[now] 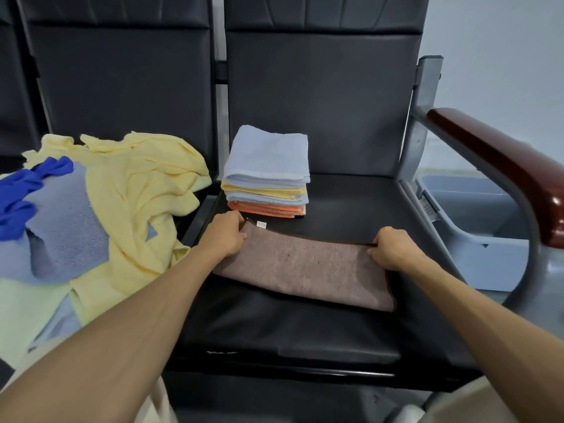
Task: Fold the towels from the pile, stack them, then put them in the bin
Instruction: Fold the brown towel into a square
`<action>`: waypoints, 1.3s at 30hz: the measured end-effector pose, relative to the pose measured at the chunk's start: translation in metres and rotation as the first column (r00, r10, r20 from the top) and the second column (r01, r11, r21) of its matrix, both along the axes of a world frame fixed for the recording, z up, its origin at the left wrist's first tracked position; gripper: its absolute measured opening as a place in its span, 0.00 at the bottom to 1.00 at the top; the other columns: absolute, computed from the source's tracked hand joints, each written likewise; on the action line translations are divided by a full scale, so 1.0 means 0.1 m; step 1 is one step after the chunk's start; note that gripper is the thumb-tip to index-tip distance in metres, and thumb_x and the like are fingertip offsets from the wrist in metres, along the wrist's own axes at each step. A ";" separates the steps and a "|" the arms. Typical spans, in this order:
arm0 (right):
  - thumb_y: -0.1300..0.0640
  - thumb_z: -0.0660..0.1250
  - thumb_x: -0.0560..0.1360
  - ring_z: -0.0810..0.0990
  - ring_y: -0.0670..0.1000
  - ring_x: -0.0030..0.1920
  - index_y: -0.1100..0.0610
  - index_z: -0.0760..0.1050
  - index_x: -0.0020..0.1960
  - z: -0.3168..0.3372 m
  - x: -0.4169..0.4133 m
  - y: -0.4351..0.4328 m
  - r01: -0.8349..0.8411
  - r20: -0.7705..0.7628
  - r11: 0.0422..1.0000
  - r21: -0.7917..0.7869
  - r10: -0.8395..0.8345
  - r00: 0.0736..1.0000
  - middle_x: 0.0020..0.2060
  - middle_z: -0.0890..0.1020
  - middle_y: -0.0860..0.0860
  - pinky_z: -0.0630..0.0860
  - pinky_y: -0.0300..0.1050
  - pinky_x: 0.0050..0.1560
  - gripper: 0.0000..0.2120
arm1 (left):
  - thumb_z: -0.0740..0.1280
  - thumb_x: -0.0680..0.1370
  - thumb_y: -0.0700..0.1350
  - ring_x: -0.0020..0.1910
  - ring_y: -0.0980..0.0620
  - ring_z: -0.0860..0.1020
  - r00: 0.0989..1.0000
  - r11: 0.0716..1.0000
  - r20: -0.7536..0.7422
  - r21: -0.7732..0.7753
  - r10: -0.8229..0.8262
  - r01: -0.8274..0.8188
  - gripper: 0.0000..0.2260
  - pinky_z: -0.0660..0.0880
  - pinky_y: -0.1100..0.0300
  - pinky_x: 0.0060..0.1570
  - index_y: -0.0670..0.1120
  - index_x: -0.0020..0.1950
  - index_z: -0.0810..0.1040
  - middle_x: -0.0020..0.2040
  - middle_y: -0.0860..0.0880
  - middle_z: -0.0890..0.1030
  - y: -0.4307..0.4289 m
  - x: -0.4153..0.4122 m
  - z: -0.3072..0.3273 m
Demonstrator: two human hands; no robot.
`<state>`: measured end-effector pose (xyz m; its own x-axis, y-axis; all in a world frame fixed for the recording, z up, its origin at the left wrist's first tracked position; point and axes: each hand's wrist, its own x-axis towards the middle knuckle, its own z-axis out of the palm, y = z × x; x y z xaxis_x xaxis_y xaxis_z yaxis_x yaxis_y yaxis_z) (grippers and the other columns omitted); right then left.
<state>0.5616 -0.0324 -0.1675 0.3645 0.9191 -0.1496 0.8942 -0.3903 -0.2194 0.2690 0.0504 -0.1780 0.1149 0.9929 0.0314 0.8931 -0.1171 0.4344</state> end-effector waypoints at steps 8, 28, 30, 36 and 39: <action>0.54 0.66 0.76 0.76 0.59 0.50 0.61 0.73 0.54 -0.06 -0.05 -0.07 -0.052 0.017 0.998 0.022 0.052 0.999 0.55 0.73 0.57 0.75 0.50 0.48 0.12 | 0.65 0.79 0.49 0.56 0.44 0.75 0.987 0.999 -0.163 0.031 -0.012 0.017 0.15 0.72 0.52 0.51 0.44 0.62 0.70 0.61 0.43 0.72 -0.03 0.01 0.00; 0.52 0.69 0.76 0.79 0.49 0.31 0.61 0.74 0.45 0.16 -0.18 -0.12 -0.109 -0.465 0.990 -0.089 0.055 0.884 0.34 0.79 0.54 0.75 0.38 0.25 0.11 | 0.65 0.78 0.38 0.54 0.49 0.78 0.984 0.993 0.136 0.000 -0.118 0.119 0.11 0.72 0.57 0.54 0.43 0.61 0.79 0.55 0.47 0.82 -0.37 -0.56 0.32; 0.49 0.68 0.77 0.81 0.48 0.26 0.61 0.74 0.43 0.16 -0.20 -0.19 -0.083 -0.519 0.987 -0.136 0.000 0.855 0.27 0.80 0.52 0.72 0.36 0.22 0.15 | 0.63 0.79 0.37 0.54 0.47 0.79 0.988 0.993 0.104 -0.016 -0.115 0.117 0.09 0.73 0.55 0.53 0.42 0.57 0.79 0.53 0.46 0.82 -0.40 -0.64 0.32; 0.41 0.68 0.74 0.77 0.49 0.34 0.61 0.79 0.47 0.07 -0.26 -0.28 0.013 -0.598 0.996 -0.092 -0.066 0.798 0.35 0.78 0.52 0.76 0.39 0.28 0.21 | 0.65 0.80 0.45 0.47 0.49 0.79 0.995 0.974 0.012 -0.207 -0.097 0.098 0.04 0.72 0.56 0.47 0.47 0.53 0.74 0.47 0.46 0.81 -0.49 -0.72 0.31; 0.50 0.73 0.73 0.81 0.53 0.42 0.59 0.81 0.51 0.10 -0.19 -0.34 -0.039 -0.721 0.986 -0.161 -0.091 0.687 0.43 0.83 0.55 0.80 0.44 0.37 0.13 | 0.66 0.79 0.43 0.44 0.48 0.79 0.995 0.972 0.085 -0.221 -0.060 0.077 0.07 0.74 0.56 0.43 0.43 0.55 0.77 0.47 0.43 0.82 -0.51 -0.64 0.36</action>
<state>0.5423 -0.0665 -0.1574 0.1064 0.8526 -0.5117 0.4707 -0.4965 -0.7294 0.2048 -0.0008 -0.1419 0.1889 0.9655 -0.1791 0.8489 -0.0689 0.5240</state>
